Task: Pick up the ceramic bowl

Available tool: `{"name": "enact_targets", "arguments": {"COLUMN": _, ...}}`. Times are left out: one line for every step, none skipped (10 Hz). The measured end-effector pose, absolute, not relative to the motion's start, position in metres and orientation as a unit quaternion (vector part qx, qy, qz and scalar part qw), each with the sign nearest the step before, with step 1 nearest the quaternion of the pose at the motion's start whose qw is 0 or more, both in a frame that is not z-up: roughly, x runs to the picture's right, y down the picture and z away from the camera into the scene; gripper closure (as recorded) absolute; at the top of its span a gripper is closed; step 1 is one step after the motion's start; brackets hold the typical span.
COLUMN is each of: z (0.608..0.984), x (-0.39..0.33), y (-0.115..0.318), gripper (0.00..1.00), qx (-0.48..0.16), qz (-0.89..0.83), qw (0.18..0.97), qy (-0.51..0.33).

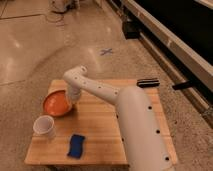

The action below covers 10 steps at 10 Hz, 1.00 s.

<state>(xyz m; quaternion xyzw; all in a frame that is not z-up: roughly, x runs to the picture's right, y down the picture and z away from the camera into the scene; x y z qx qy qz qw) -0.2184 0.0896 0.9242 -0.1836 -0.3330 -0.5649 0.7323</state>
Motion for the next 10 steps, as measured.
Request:
{"name": "enact_targets", "arguments": {"z": 0.919, "x": -0.215, "y": 0.08, "gripper": 1.0, "qx": -0.179, "qz": -0.557, "qw": 0.739, "qy": -0.334}}
{"name": "enact_targets", "arguments": {"z": 0.914, "x": -0.21, "y": 0.072, "gripper": 1.0, "qx": -0.176, "qz": -0.55, "qw": 0.744, "qy": -0.335}}
{"name": "enact_targets", "arguments": {"z": 0.907, "x": -0.205, "y": 0.064, "gripper": 1.0, "qx": -0.175, "qz": -0.543, "qw": 0.749, "qy": -0.338}}
{"name": "enact_targets", "arguments": {"z": 0.9, "x": -0.197, "y": 0.057, "gripper": 1.0, "qx": -0.179, "qz": -0.536, "qw": 0.751, "qy": -0.34}}
{"name": "enact_targets", "arguments": {"z": 0.893, "x": -0.189, "y": 0.049, "gripper": 1.0, "qx": -0.179, "qz": -0.529, "qw": 0.756, "qy": -0.343}}
{"name": "enact_targets", "arguments": {"z": 0.888, "x": -0.185, "y": 0.042, "gripper": 1.0, "qx": -0.177, "qz": -0.527, "qw": 0.756, "qy": -0.345}}
{"name": "enact_targets", "arguments": {"z": 0.878, "x": -0.18, "y": 0.033, "gripper": 1.0, "qx": -0.171, "qz": -0.527, "qw": 0.756, "qy": -0.35}}
{"name": "enact_targets", "arguments": {"z": 0.87, "x": -0.179, "y": 0.025, "gripper": 1.0, "qx": -0.164, "qz": -0.528, "qw": 0.754, "qy": -0.355}}
{"name": "enact_targets", "arguments": {"z": 0.863, "x": -0.178, "y": 0.02, "gripper": 1.0, "qx": -0.158, "qz": -0.529, "qw": 0.752, "qy": -0.362}}
{"name": "enact_targets", "arguments": {"z": 0.853, "x": -0.18, "y": 0.016, "gripper": 1.0, "qx": -0.153, "qz": -0.527, "qw": 0.746, "qy": -0.377}}
